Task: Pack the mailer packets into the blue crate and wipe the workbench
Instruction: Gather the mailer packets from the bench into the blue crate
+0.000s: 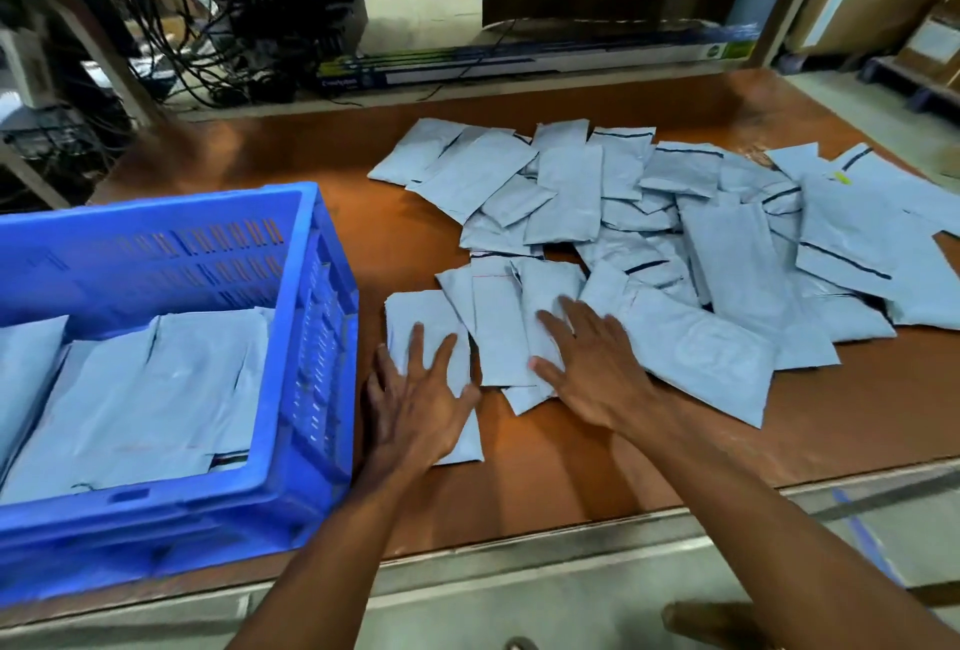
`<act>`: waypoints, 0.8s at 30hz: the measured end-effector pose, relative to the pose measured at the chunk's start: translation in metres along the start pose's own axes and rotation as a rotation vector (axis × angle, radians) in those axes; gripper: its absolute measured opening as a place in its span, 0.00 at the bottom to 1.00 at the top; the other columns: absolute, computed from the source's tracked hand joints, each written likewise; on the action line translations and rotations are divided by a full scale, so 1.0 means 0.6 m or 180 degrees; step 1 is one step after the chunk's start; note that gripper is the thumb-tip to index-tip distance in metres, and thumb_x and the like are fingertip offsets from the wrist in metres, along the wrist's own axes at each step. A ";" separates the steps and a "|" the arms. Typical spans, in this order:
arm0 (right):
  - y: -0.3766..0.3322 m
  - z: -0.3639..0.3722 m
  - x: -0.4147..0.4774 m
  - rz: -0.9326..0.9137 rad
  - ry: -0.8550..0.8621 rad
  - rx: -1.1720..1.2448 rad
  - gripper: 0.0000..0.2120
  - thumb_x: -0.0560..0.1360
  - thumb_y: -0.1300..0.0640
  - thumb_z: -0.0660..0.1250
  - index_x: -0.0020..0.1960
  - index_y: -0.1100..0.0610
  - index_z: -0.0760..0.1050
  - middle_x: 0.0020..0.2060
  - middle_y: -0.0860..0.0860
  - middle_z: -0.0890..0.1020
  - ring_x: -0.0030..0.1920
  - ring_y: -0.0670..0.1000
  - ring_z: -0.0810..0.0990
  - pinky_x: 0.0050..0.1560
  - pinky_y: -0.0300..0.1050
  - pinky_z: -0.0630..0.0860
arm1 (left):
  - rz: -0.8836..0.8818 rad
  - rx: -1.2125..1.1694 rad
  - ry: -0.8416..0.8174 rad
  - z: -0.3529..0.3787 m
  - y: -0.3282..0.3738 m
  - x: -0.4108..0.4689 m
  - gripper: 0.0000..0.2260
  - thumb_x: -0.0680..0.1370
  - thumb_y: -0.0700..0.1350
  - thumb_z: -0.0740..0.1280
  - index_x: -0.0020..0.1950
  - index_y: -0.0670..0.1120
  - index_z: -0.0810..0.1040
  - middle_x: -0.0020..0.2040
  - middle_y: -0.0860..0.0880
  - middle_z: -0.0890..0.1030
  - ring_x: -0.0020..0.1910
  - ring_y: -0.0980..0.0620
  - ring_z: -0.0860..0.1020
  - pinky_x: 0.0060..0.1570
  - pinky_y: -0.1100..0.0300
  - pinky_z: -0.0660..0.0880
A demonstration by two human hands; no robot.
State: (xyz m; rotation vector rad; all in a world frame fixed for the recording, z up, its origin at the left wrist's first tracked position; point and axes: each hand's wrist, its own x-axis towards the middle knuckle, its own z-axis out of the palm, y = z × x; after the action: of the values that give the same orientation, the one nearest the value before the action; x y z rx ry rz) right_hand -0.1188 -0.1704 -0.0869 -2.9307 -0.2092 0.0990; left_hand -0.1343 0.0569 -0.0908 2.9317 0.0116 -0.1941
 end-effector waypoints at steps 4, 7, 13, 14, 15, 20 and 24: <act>0.014 -0.003 -0.026 0.0309 0.0340 -0.0585 0.28 0.77 0.40 0.51 0.73 0.49 0.64 0.72 0.52 0.69 0.71 0.56 0.65 0.67 0.57 0.60 | -0.0088 0.0156 0.0155 0.008 -0.015 -0.015 0.31 0.78 0.66 0.52 0.79 0.62 0.49 0.81 0.54 0.44 0.76 0.34 0.47 0.72 0.37 0.54; 0.008 -0.003 -0.025 0.0121 0.0390 -0.0065 0.27 0.79 0.42 0.52 0.73 0.53 0.65 0.71 0.52 0.71 0.69 0.55 0.67 0.65 0.54 0.63 | -0.0042 0.0222 0.0205 0.015 -0.017 -0.021 0.33 0.77 0.69 0.52 0.79 0.61 0.48 0.81 0.52 0.44 0.75 0.34 0.48 0.71 0.37 0.54; -0.005 0.018 -0.013 -0.0411 0.0304 0.0276 0.24 0.82 0.43 0.55 0.76 0.48 0.61 0.75 0.50 0.64 0.74 0.54 0.60 0.71 0.52 0.59 | 0.0010 0.0076 0.0351 0.023 -0.031 -0.024 0.36 0.76 0.69 0.48 0.80 0.56 0.49 0.81 0.49 0.47 0.75 0.35 0.52 0.71 0.38 0.58; -0.003 0.018 -0.006 -0.0305 0.0250 0.0173 0.26 0.81 0.40 0.53 0.77 0.47 0.57 0.76 0.51 0.60 0.76 0.56 0.56 0.73 0.53 0.56 | 0.0015 0.0094 0.0385 0.023 -0.033 -0.025 0.37 0.74 0.69 0.45 0.80 0.55 0.50 0.81 0.49 0.48 0.75 0.35 0.54 0.71 0.38 0.59; -0.001 0.017 0.002 -0.0178 0.0127 0.0046 0.29 0.81 0.37 0.50 0.79 0.45 0.51 0.78 0.52 0.54 0.77 0.56 0.51 0.75 0.56 0.52 | 0.0007 0.0117 0.0406 0.024 -0.033 -0.028 0.38 0.73 0.70 0.42 0.80 0.55 0.50 0.81 0.50 0.49 0.75 0.36 0.55 0.70 0.39 0.60; 0.005 0.026 0.033 0.0169 -0.0124 -0.0369 0.30 0.78 0.32 0.41 0.77 0.36 0.37 0.80 0.53 0.44 0.79 0.57 0.47 0.76 0.61 0.38 | -0.0080 0.0308 0.0242 0.015 -0.026 -0.028 0.33 0.77 0.70 0.46 0.80 0.58 0.49 0.81 0.52 0.48 0.74 0.37 0.54 0.70 0.39 0.57; 0.003 0.035 0.028 0.0129 0.0097 -0.0487 0.26 0.82 0.40 0.41 0.79 0.41 0.40 0.80 0.54 0.49 0.78 0.56 0.50 0.76 0.61 0.42 | -0.0076 0.0319 0.0044 0.002 -0.016 -0.024 0.31 0.81 0.64 0.50 0.81 0.54 0.48 0.81 0.47 0.47 0.74 0.31 0.52 0.71 0.36 0.55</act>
State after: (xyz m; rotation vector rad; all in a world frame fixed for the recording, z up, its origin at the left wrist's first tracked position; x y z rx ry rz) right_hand -0.1037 -0.1659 -0.1086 -3.0872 -0.1592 0.0461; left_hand -0.1491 0.0658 -0.0921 3.0339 0.0402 -0.1830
